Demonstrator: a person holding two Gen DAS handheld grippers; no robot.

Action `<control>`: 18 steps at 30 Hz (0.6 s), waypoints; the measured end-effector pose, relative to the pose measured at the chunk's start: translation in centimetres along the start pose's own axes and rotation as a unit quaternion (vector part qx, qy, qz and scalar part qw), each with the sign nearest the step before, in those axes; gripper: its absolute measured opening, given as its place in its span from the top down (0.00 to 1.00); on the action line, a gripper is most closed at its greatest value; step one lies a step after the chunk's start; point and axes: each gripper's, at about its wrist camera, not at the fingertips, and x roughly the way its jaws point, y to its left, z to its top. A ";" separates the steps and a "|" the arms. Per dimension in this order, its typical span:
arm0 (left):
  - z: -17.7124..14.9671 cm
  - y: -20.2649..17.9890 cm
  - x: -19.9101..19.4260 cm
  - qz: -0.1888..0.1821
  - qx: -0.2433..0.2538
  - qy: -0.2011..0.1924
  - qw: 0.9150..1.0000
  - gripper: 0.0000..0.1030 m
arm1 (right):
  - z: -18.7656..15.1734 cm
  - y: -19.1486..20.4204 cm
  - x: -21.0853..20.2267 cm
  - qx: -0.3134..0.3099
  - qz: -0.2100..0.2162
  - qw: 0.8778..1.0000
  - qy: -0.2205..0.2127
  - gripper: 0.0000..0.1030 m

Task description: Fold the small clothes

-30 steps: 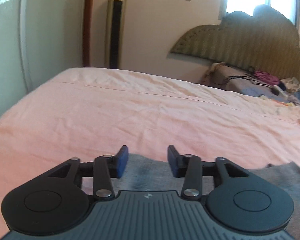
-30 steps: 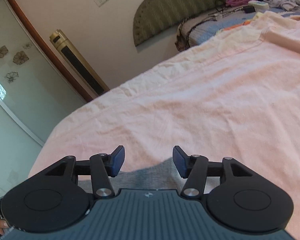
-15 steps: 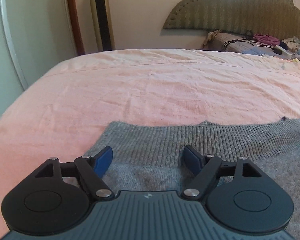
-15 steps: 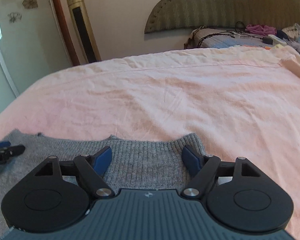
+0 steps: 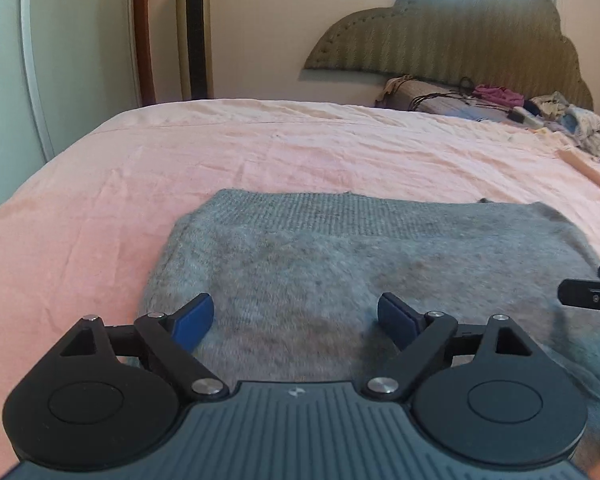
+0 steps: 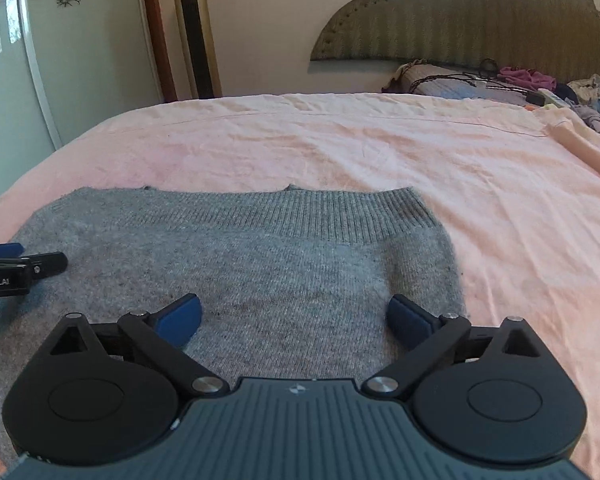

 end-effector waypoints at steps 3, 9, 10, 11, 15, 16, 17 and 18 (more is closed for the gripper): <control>-2.2 0.2 -0.2 -0.003 -0.001 0.014 1.000 0.12 | -1.5 0.6 -2.1 0.005 0.022 1.000 -0.008 0.00; -1.9 0.0 -1.7 -0.012 -0.022 0.009 1.000 0.12 | -2.7 1.8 -1.4 -0.020 -0.007 1.000 0.009 0.01; -2.2 0.0 -2.3 -0.020 -0.024 0.007 0.999 0.11 | -2.5 2.0 -2.0 -0.017 -0.009 1.000 0.005 0.01; -2.6 -0.2 -2.6 -0.020 -0.020 0.011 1.000 0.11 | -2.5 2.1 -2.6 -0.018 -0.005 1.000 0.000 0.00; -5.1 -1.1 -2.3 -0.004 0.015 0.006 1.000 0.08 | -4.5 2.0 -2.2 -0.031 -0.018 0.999 0.004 0.00; -4.9 -1.0 -2.2 -0.005 0.012 0.008 1.000 0.07 | -5.1 1.9 -2.3 -0.035 -0.015 0.999 -0.013 0.00; -4.8 -1.0 -2.1 -0.005 0.010 0.010 1.000 0.06 | -4.9 1.8 -2.2 -0.029 -0.014 0.999 -0.012 0.00; -4.7 -1.1 -2.2 -0.001 0.013 0.011 1.000 0.06 | -4.8 1.8 -2.2 -0.027 -0.015 0.999 -0.009 0.00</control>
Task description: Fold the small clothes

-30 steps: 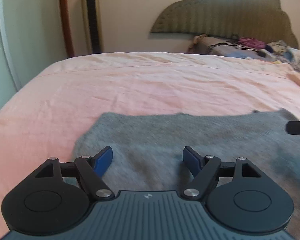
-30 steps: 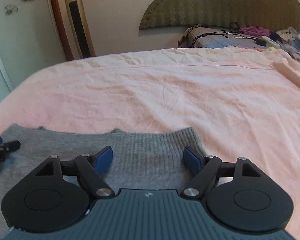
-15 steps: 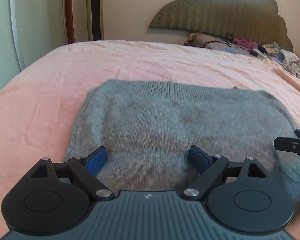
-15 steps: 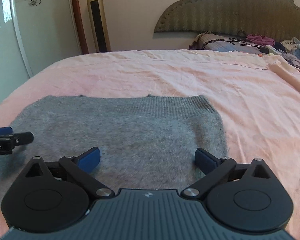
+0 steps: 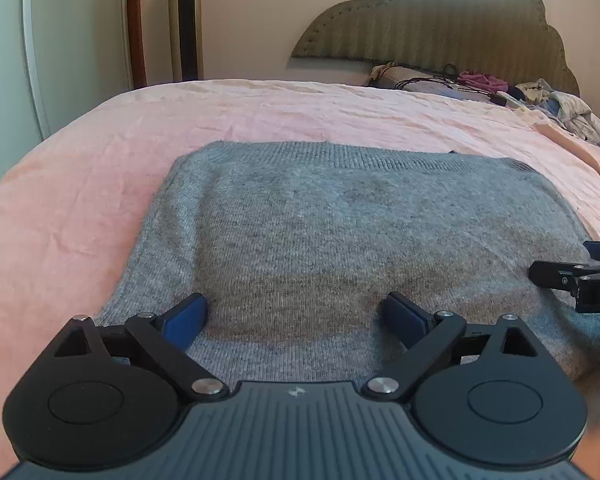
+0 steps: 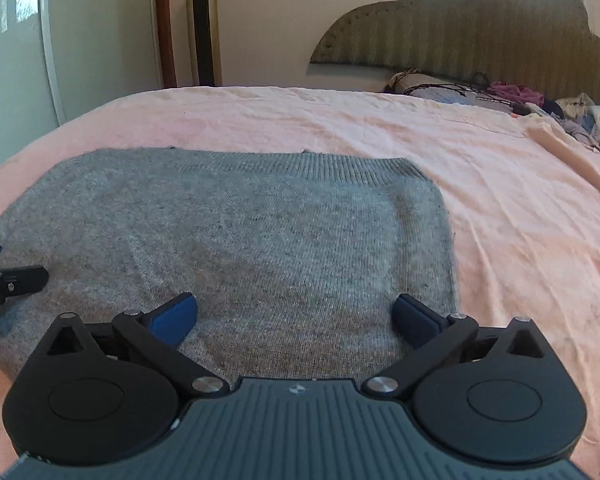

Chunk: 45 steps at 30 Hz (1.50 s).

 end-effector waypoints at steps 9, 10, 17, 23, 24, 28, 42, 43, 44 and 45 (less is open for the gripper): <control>-2.3 -1.0 -2.4 0.009 0.013 0.003 1.000 0.03 | -2.6 1.3 -3.1 0.003 -0.046 0.999 0.000 0.00; -2.1 -1.0 -2.2 0.010 0.010 0.005 1.000 0.02 | -2.9 1.3 -3.1 0.003 -0.045 0.999 -0.007 0.00; -2.6 -1.1 -3.5 0.016 -0.005 0.008 1.000 0.01 | -2.4 1.1 -2.7 0.006 -0.045 0.999 -0.004 0.00; -3.6 0.2 -6.0 0.025 -0.065 0.014 0.997 0.01 | -2.5 1.2 -2.7 0.006 -0.045 0.999 -0.004 0.00; -3.8 0.7 -6.5 0.028 -0.085 0.017 0.996 0.01 | -2.5 1.2 -2.7 0.006 -0.045 0.999 -0.004 0.00; -5.4 2.4 -8.1 0.027 -0.149 0.026 0.988 0.01 | -2.5 1.2 -2.8 0.006 -0.045 0.999 -0.004 0.00; -4.0 8.1 -6.2 -0.067 -0.420 0.006 0.905 0.00 | -2.5 1.2 -2.8 0.009 -0.042 0.999 -0.005 0.00; -4.0 8.0 -6.1 -0.067 -0.423 0.004 0.904 0.00 | -2.5 1.2 -2.8 0.010 -0.042 0.999 -0.006 0.00; -3.9 7.9 -6.0 -0.066 -0.422 0.004 0.904 0.00 | -2.5 1.2 -2.8 0.010 -0.041 0.999 -0.006 0.00; -3.9 7.8 -6.0 -0.065 -0.421 0.003 0.905 0.00 | -2.5 1.2 -2.8 0.010 -0.041 0.999 -0.006 0.00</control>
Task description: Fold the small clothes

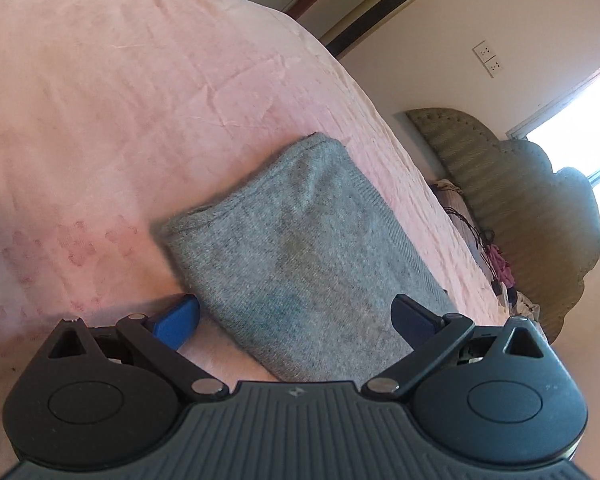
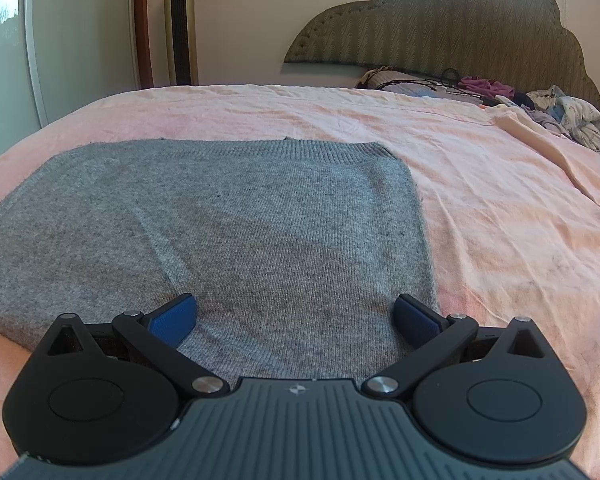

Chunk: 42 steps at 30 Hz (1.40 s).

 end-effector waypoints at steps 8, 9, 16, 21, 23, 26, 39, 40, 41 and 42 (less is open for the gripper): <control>0.5 0.7 0.2 -0.012 -0.023 0.001 1.000 0.01 | 0.0 0.0 0.0 0.000 0.000 1.000 0.000 0.00; 0.5 0.6 0.3 -0.011 -0.023 0.000 1.000 0.01 | 0.0 0.0 0.0 0.000 0.000 1.000 0.000 0.00; 0.3 -0.4 0.8 0.031 0.021 -0.022 0.999 0.19 | 0.0 0.0 0.0 0.000 -0.001 1.000 0.000 0.00; 0.2 -1.6 1.8 0.112 0.079 -0.032 0.990 0.79 | 0.0 0.0 -0.1 0.001 0.000 1.000 0.000 0.00; 0.3 -2.1 2.1 0.134 0.097 -0.030 0.986 0.90 | 0.0 -0.1 -0.1 0.003 0.002 1.000 -0.001 0.00; 0.2 -3.7 2.3 0.147 0.128 -0.032 0.980 0.95 | 0.0 -0.3 -0.1 0.011 0.009 1.000 -0.004 0.00; -18.1 -20.3 5.2 -0.067 0.556 -0.003 0.829 0.95 | 2.9 -15.0 -3.0 0.354 0.239 0.900 -0.082 0.00; -19.0 -20.1 5.6 -0.065 0.560 0.006 0.826 0.95 | 3.2 -15.7 -2.4 0.364 0.255 0.893 -0.071 0.00; -19.5 -19.9 5.9 -0.062 0.561 0.011 0.825 0.95 | 3.5 -16.3 -1.5 0.370 0.269 0.887 -0.054 0.00; -19.7 -19.7 5.9 -0.057 0.561 0.011 0.826 0.95 | 3.7 -16.8 -0.9 0.373 0.276 0.885 -0.039 0.00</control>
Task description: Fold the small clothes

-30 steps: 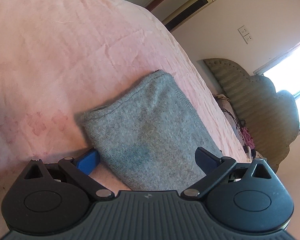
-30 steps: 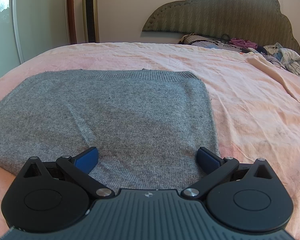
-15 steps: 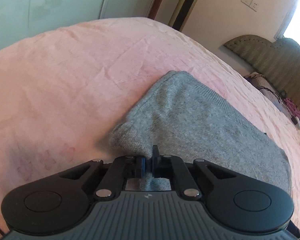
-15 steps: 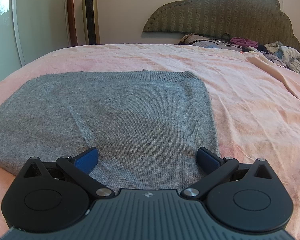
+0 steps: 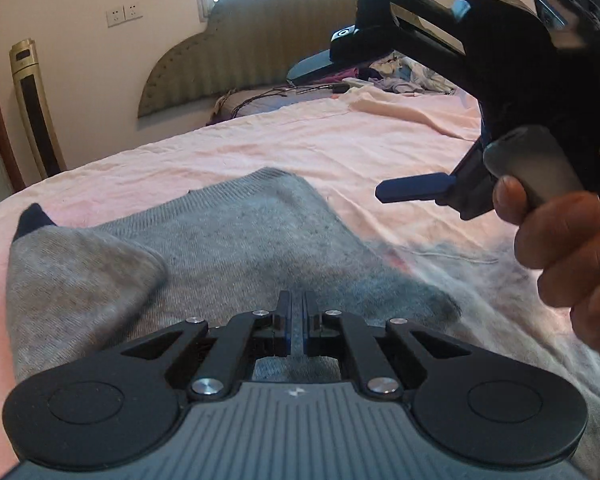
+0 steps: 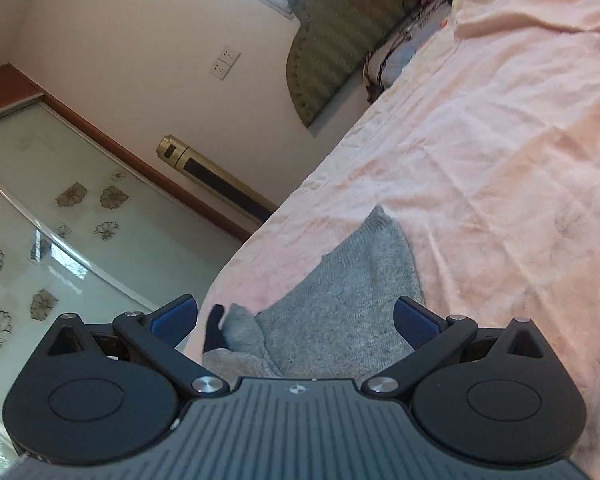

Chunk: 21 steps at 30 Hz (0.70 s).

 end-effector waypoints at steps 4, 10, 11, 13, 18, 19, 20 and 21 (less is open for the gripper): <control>-0.2 0.9 -2.0 0.033 0.012 -0.025 0.999 0.95 | 0.8 0.4 1.9 -0.022 -0.007 0.998 0.052 0.00; -2.7 5.5 -6.6 0.066 -0.035 -0.062 0.995 0.89 | -1.2 5.7 8.0 -0.088 0.034 0.982 0.163 0.00; -3.2 6.5 -7.1 0.076 -0.048 -0.057 0.994 0.81 | -1.8 6.6 9.1 -0.101 0.036 0.978 0.177 0.00; -4.4 8.8 -8.1 0.111 -0.078 -0.049 0.990 0.50 | -3.3 8.6 11.0 -0.128 0.035 0.970 0.204 0.00; -6.9 15.6 -10.2 0.172 -0.213 -0.039 0.961 0.16 | -6.8 12.7 14.4 -0.177 0.043 0.953 0.243 0.00; -7.1 17.0 -10.2 0.165 -0.252 -0.033 0.953 0.16 | -7.4 13.2 14.8 -0.183 0.043 0.950 0.247 0.00; -7.2 18.3 -10.3 0.159 -0.283 -0.037 0.945 0.16 | -7.9 13.7 15.2 -0.189 0.041 0.949 0.251 0.00; -7.2 19.7 -10.6 0.156 -0.303 -0.054 0.939 0.16 | -8.2 14.0 15.8 -0.190 0.037 0.948 0.253 0.00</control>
